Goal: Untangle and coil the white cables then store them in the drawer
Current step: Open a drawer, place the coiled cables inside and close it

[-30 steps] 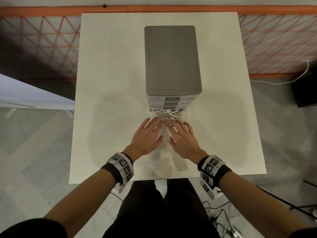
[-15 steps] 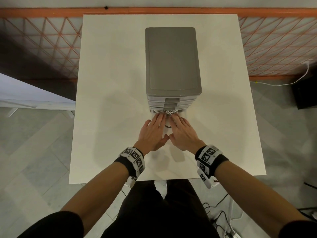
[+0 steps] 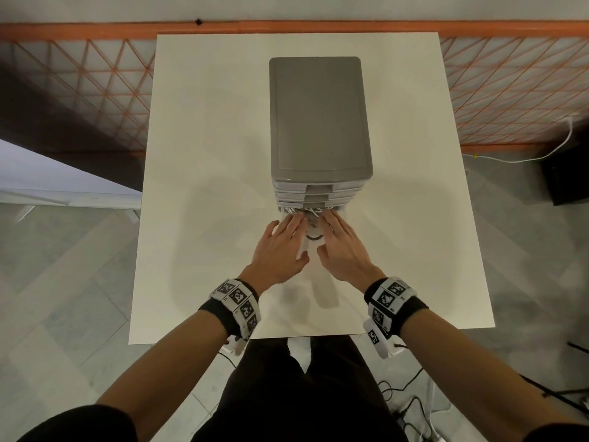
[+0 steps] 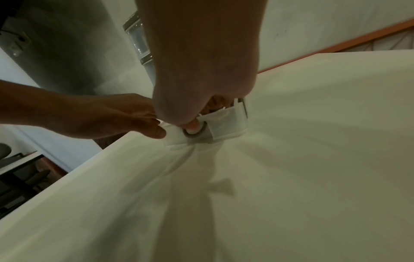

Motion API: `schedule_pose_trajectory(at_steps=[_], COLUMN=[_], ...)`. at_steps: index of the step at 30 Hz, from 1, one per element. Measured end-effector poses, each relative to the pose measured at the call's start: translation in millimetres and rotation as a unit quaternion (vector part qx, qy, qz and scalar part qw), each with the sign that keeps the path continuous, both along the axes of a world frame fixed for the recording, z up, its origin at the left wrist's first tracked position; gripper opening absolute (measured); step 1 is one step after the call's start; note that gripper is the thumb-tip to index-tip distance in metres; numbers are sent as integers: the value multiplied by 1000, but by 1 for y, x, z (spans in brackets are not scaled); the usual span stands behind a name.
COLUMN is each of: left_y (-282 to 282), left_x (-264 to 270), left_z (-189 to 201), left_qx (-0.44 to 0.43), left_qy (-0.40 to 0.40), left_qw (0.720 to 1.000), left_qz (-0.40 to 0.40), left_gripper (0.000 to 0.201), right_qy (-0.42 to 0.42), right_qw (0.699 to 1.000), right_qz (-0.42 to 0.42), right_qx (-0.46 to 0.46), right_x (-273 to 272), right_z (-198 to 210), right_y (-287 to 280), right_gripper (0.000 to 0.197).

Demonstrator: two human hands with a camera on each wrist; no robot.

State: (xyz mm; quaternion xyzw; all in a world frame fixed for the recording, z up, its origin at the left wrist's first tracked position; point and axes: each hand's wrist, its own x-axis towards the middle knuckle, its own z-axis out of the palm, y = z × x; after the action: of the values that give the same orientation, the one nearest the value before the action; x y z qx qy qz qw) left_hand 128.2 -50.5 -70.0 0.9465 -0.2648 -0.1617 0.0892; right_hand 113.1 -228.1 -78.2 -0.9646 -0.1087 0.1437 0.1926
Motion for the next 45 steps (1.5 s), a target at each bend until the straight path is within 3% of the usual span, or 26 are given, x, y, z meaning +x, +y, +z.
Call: schedule_pose_trajectory(at_steps=[2,4,6,8,9,12,15,18,21,23,27,35,42,45], left_y=[10,19,26,31,34,43,49,50,50,50,49,46,44,42], left_x=[1,2,8,23,34,71,97,109,111,112,114,120,114,110], left_z=[18,42,71,99,110,124,118,107,102,102,102,110,103,103], left_qx=[-63,-155,-250,-305,-309,-268,-234,-242,-268,-277,-281,-273,-269,-270], left_qy=[-24,-107,-219,-289,-300,-234,-135,-99,-95,-102,-124,-128,-126,-123], left_qw=[998,981,941,905,900,934,962,964,958,954,950,953,954,955], left_qz=[14,44,63,70,67,19,-28,-50,-48,-50,-51,-38,-28,-21], left_gripper=[58,38,20,18,22,46,60,58,55,55,52,50,50,50], right_qy=[-63,-67,37,156,210,333,339,310,302,289,252,210,214,233], right_qw=[997,992,982,949,925,807,705,648,618,631,697,741,746,762], right_qz=[-32,-78,-143,-209,-239,-339,-415,-463,-482,-478,-478,-482,-478,-458], right_qx=[38,74,121,174,208,350,465,519,543,539,470,418,412,394], right_x=[-7,-19,-31,-34,-33,-22,-9,0,0,-2,3,49,60,59], right_z=[4,8,8,0,-4,-8,-7,-9,-12,-15,-23,-30,-32,-28], right_y=[0,1,5,7,9,14,23,32,39,41,44,50,49,42], right_gripper=[44,13,7,15,19,18,17,20,18,18,24,29,28,24])
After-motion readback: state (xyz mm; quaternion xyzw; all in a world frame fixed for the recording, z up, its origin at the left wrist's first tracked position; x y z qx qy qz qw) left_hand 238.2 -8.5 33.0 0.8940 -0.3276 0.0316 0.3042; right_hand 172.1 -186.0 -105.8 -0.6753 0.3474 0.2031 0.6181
